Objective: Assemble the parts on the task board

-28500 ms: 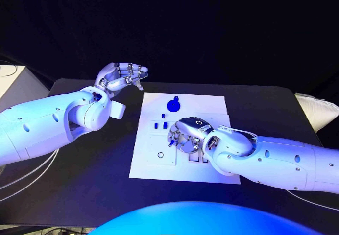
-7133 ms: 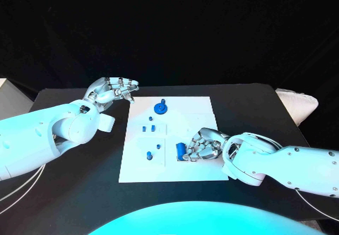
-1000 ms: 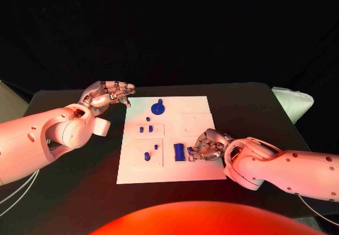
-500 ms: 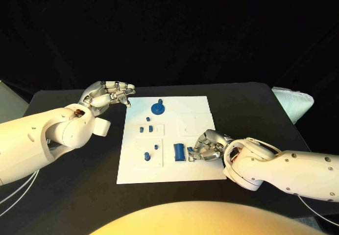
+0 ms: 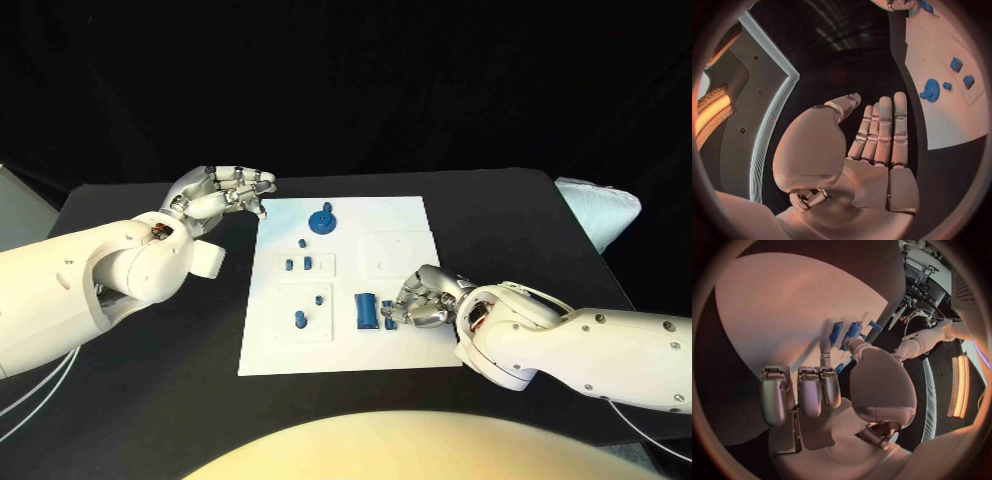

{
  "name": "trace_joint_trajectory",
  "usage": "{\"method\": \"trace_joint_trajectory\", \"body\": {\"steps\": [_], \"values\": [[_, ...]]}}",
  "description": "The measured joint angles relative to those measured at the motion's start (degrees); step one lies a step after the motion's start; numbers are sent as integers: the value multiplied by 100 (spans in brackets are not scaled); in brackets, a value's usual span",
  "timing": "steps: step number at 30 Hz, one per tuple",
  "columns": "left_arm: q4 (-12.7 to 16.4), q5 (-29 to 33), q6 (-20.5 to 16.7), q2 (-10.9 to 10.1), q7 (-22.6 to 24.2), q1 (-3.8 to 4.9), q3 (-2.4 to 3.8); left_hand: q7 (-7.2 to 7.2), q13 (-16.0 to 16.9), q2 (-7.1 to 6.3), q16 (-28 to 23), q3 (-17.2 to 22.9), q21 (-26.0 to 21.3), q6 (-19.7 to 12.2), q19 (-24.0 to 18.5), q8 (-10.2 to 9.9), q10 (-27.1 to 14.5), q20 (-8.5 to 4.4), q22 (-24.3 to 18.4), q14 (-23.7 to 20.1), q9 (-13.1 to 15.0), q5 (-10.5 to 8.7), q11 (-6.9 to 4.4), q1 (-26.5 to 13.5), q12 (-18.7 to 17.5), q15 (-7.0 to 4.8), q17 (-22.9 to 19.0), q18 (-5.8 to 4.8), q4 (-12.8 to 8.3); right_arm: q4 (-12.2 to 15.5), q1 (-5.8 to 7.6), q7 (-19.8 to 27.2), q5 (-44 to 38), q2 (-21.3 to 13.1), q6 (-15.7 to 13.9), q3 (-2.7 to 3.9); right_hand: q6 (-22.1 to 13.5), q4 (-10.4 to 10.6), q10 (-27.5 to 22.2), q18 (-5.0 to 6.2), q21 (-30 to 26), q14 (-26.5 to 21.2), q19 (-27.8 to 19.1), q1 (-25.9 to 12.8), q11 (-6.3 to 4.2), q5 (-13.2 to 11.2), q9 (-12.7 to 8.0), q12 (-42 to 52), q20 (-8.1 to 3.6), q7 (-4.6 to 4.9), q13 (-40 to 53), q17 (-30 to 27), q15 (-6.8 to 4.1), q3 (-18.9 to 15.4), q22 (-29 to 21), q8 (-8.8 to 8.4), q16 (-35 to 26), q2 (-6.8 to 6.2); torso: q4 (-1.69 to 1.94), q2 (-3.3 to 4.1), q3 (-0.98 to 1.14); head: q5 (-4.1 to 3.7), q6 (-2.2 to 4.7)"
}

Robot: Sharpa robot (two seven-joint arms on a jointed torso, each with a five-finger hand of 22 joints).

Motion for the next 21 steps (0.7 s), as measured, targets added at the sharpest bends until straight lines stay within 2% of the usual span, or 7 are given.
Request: {"method": "trace_joint_trajectory", "body": {"steps": [16,21], "values": [[-5,0,1,-4,-9,0,0,0,-5,0,0,0,0,0,0,0,0,0,1,0,-5,0,0,0,0,0,0,0,0,62,-1,48,7,-148,5,1,0,-26,0,0,0,2,0,-58,0,23,4,0,0,0,4,-1,-1,-72,-1,0,0,32,-6,-1,3,-2,0],[-8,0,1,-5,-10,0,0,0,-5,0,0,0,0,0,0,0,0,0,0,0,-5,0,0,0,0,0,0,0,0,39,-1,113,14,-227,3,1,0,-121,0,0,-59,21,0,235,0,-172,7,-32,0,0,4,-1,-20,-98,-2,-1,0,1,-6,-2,3,-5,0]]}}
